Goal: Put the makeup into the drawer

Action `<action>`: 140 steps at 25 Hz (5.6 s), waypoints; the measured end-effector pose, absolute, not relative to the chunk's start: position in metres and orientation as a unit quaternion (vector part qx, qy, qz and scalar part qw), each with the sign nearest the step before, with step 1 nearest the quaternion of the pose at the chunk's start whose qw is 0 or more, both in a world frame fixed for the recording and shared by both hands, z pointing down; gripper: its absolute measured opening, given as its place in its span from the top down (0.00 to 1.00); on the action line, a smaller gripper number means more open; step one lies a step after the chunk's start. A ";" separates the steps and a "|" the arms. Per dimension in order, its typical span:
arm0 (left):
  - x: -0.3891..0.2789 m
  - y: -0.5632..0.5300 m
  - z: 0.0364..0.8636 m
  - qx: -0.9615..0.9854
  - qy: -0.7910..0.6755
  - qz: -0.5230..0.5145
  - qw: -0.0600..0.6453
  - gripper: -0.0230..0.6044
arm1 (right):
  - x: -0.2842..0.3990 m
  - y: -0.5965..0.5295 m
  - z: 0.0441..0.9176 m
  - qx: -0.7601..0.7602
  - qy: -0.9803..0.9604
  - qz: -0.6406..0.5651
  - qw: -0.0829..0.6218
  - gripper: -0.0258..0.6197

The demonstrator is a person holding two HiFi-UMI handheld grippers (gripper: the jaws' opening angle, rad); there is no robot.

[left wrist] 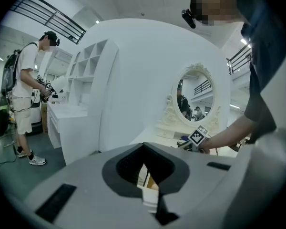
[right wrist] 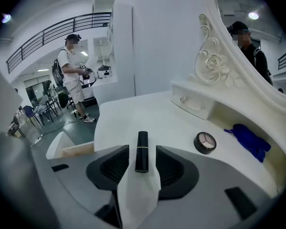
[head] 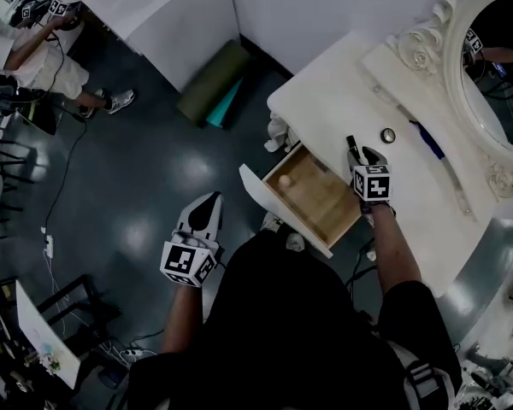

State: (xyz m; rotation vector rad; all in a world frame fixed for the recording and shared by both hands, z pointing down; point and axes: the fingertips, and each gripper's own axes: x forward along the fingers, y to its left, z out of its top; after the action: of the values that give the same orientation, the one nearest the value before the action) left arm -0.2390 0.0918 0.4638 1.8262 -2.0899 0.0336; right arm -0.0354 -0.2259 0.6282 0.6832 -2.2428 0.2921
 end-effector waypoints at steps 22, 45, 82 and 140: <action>-0.221 0.080 0.461 0.648 -0.739 0.024 0.183 0.93 | -0.044 -0.218 0.623 0.272 -0.879 0.144 0.363 0.79; -0.196 0.071 0.467 0.638 -0.745 0.025 0.190 0.93 | -0.086 -0.077 0.626 0.068 -0.922 0.106 0.366 0.79; -0.244 0.137 0.497 0.522 -0.815 0.040 0.249 0.93 | -0.130 -0.087 0.776 0.049 -0.856 0.087 0.507 0.79; -0.131 -0.001 0.423 0.773 -0.619 -0.025 0.137 0.93 | 0.055 -0.133 0.503 0.345 -0.909 0.173 0.155 0.87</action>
State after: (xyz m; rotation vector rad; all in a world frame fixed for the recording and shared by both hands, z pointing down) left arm -0.1308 -0.0013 0.4232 2.2361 -1.7916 -0.0736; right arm 0.0552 -0.1332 0.5029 0.9878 -2.6050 0.4950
